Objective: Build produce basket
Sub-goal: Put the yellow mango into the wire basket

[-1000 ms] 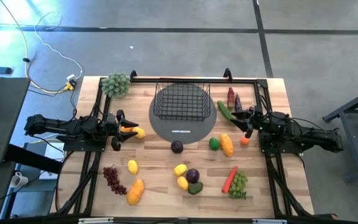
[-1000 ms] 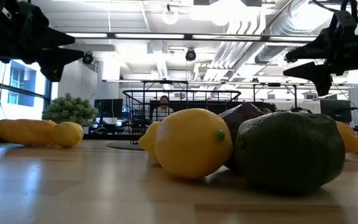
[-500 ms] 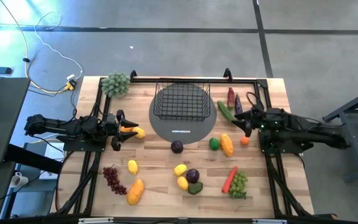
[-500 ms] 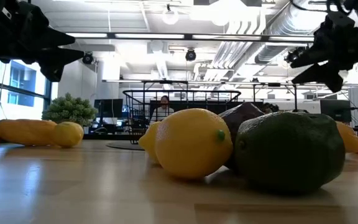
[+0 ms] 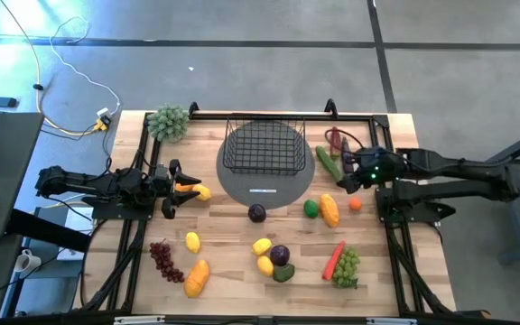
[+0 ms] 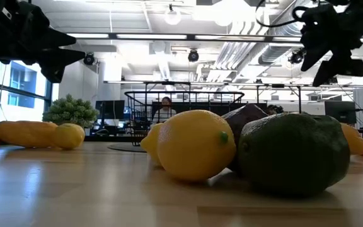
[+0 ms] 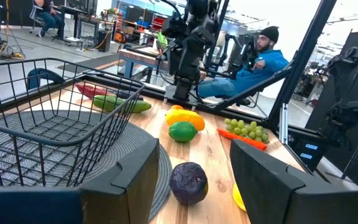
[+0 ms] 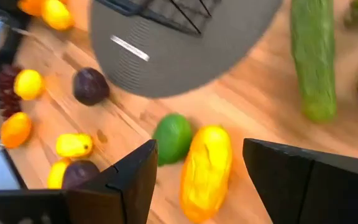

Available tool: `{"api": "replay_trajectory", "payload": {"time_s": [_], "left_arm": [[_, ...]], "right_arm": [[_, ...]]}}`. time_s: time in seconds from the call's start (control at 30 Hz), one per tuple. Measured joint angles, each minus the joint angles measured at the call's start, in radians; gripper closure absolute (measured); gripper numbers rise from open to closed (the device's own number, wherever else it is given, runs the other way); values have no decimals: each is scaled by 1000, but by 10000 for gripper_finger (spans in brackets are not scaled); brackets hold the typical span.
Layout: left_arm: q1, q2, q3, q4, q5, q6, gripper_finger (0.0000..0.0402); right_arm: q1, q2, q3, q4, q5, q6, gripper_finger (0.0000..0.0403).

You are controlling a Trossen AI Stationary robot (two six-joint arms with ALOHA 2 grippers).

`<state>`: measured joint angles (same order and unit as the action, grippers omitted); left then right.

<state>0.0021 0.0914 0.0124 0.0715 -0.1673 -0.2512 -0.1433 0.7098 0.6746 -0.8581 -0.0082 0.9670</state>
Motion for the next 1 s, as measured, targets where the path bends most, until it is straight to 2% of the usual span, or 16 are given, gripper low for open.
{"api": "replay_trajectory", "payload": {"time_s": [0.17,0.57,1.0], "left_arm": [[0,0,0,0,0,0,213],[0,0,0,0,0,0,213],[0,0,0,0,0,0,213]], "right_arm": [[54,93,28,-29,2,119,160],[167,247,28,-17,37,243,14],[255,414,28,16,113,319,11]]}}
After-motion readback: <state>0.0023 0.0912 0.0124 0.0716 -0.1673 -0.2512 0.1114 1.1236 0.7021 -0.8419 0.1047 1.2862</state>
